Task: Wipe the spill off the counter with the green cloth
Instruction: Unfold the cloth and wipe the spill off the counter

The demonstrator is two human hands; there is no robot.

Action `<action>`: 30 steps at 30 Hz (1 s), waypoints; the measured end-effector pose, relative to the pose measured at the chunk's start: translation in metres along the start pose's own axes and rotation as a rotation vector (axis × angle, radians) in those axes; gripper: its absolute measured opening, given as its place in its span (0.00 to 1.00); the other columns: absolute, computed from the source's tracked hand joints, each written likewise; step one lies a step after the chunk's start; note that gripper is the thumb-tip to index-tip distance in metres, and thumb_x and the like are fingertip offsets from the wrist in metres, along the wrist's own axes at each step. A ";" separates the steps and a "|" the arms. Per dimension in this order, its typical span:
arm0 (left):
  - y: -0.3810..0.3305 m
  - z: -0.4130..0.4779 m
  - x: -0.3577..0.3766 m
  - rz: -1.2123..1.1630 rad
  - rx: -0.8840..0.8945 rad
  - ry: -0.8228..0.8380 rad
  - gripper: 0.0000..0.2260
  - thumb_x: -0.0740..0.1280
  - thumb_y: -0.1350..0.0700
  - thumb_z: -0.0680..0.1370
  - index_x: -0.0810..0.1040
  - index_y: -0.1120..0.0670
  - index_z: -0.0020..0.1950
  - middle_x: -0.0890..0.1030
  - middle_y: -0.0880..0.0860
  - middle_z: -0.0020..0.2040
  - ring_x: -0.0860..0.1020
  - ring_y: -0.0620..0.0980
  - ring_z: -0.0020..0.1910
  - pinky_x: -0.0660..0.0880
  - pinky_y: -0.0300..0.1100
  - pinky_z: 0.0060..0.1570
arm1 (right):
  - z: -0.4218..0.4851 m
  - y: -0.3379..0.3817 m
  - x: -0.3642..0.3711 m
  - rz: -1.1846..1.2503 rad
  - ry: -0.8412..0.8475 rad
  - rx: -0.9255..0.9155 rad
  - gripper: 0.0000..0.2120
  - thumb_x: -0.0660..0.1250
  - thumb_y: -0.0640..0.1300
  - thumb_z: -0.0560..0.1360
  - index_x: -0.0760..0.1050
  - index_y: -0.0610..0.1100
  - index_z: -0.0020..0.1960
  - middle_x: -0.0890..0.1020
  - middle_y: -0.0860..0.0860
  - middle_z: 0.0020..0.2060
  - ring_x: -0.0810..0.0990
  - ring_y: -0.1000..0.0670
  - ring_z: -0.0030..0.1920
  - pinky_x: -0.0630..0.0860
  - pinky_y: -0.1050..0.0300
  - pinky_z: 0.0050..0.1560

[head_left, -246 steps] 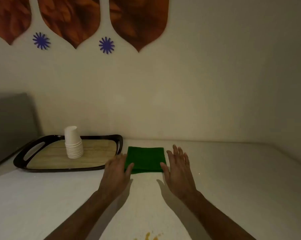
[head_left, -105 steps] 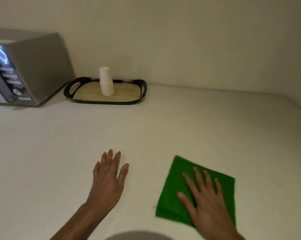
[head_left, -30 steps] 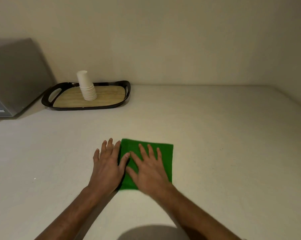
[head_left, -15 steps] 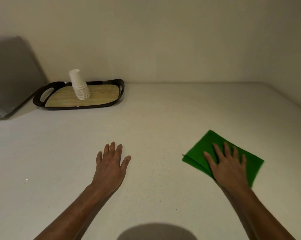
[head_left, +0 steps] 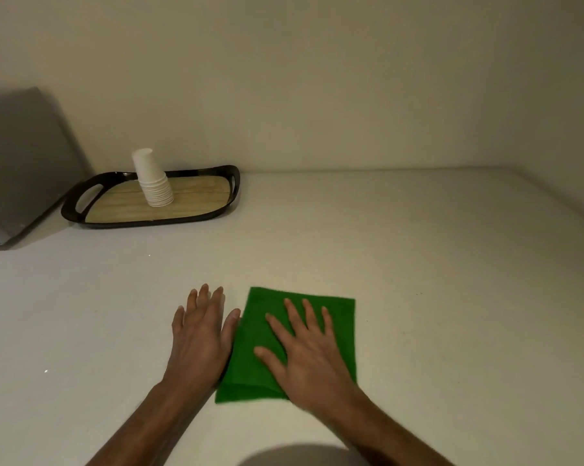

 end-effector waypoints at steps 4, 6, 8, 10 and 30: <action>0.004 -0.001 0.005 0.025 -0.003 0.026 0.30 0.47 0.39 0.81 0.59 0.52 0.80 0.57 0.56 0.82 0.50 0.54 0.82 0.49 0.55 0.79 | 0.087 -0.012 -0.005 -0.067 0.020 0.081 0.38 0.36 0.74 0.77 0.52 0.56 0.81 0.52 0.44 0.83 0.47 0.38 0.82 0.41 0.29 0.79; 0.006 -0.003 0.008 0.062 0.003 0.048 0.30 0.47 0.39 0.81 0.58 0.52 0.80 0.56 0.56 0.82 0.50 0.54 0.82 0.48 0.55 0.79 | 0.110 -0.040 -0.014 -0.085 0.006 0.161 0.38 0.36 0.74 0.77 0.51 0.56 0.81 0.51 0.43 0.83 0.47 0.38 0.82 0.41 0.30 0.79; 0.007 -0.001 0.009 0.100 0.000 0.058 0.30 0.48 0.39 0.82 0.59 0.52 0.80 0.58 0.56 0.82 0.52 0.54 0.82 0.49 0.55 0.79 | 0.114 -0.079 -0.025 -0.103 -0.028 0.266 0.38 0.36 0.73 0.77 0.51 0.56 0.81 0.51 0.43 0.83 0.48 0.37 0.82 0.43 0.29 0.79; 0.007 0.000 0.010 0.117 -0.009 0.067 0.29 0.49 0.40 0.82 0.59 0.53 0.80 0.58 0.55 0.82 0.52 0.54 0.82 0.48 0.54 0.79 | 0.097 -0.119 -0.036 -0.121 -0.048 0.375 0.38 0.35 0.73 0.78 0.50 0.55 0.82 0.51 0.43 0.83 0.49 0.37 0.82 0.46 0.29 0.79; 0.007 0.012 0.007 -0.029 -0.015 0.010 0.31 0.46 0.37 0.81 0.50 0.47 0.82 0.50 0.49 0.83 0.44 0.47 0.82 0.44 0.51 0.80 | 0.126 0.002 0.000 -0.044 -0.019 0.044 0.38 0.37 0.73 0.77 0.53 0.56 0.81 0.53 0.44 0.83 0.48 0.38 0.82 0.42 0.30 0.79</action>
Point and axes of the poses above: each hand's wrist, its own z-axis towards the middle knuckle, its own x-axis out of the palm, y = z × x, the point moved 4 cm from there along z, towards the middle knuckle
